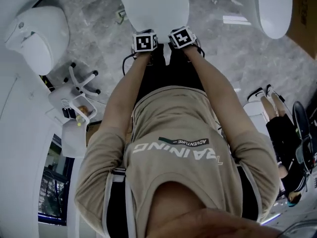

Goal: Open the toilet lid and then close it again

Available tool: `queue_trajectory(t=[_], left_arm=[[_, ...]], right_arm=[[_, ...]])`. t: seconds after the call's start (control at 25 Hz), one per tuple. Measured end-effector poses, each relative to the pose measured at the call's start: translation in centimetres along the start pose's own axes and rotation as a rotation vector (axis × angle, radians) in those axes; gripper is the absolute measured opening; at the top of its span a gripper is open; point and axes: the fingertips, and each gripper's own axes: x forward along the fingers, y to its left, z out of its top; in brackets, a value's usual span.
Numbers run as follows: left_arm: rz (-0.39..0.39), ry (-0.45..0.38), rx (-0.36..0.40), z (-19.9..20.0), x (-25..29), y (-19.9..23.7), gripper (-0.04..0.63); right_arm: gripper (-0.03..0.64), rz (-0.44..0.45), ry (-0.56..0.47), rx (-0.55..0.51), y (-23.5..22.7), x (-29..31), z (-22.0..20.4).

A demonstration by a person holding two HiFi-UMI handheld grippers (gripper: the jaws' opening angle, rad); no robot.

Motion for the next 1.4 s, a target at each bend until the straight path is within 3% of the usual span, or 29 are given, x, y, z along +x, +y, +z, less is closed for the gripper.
queue_trajectory(t=[0.08,0.16,0.4,0.52,0.76,1.4], left_arm=[[-0.014,-0.042,-0.032,1.4,-1.8,-0.9,0.003],[-0.012,-0.089,-0.016,3.4,-3.5,-1.5,0.003],[0.002,-0.259,0.112,10.8,-9.1,-4.4,0.003],[0.007,-0.350,0.183,14.0,-12.5,-5.4,0.003],[0.016,-0.536,0.272,20.3,-19.9,-6.5,0.003],[0.056,-1.051,0.464,30.6,-40.0,-12.7,0.003]], right_arm=[[0.009,0.002,-0.037,-0.001,0.1,-1.4,1.1],[0.009,0.012,-0.083,-0.017,0.8,-3.5,3.0],[0.009,-0.048,-0.231,-0.170,1.0,-10.6,9.0],[0.009,-0.056,-0.403,-0.189,2.0,-14.8,13.5],[0.009,-0.040,-0.595,-0.218,4.0,-21.6,18.9],[0.009,-0.113,-1.086,-0.413,8.7,-43.8,27.8]])
